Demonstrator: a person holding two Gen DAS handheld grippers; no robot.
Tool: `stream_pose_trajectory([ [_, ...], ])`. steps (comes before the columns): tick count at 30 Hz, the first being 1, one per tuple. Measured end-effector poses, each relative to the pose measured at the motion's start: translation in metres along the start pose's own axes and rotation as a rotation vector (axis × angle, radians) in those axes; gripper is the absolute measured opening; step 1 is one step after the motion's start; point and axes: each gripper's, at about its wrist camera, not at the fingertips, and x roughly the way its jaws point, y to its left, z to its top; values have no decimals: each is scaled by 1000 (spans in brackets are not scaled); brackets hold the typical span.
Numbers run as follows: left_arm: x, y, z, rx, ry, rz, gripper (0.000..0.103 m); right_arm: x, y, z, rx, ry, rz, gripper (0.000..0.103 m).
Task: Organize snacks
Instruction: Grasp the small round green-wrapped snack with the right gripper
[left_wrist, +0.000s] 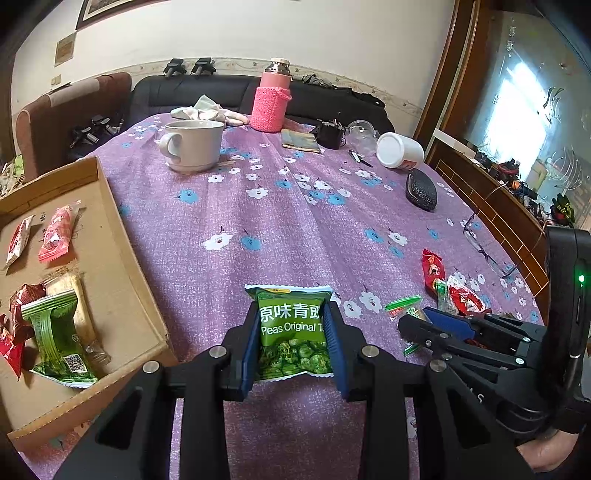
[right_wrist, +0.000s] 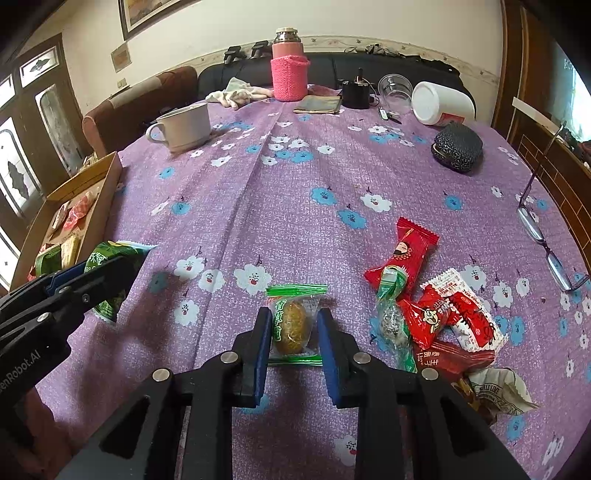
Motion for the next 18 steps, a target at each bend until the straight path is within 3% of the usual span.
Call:
stream_pose_trajectory([
  [18,-4,-2,0,10,-18,6,32,-22,-7,5,71,-84,67,24],
])
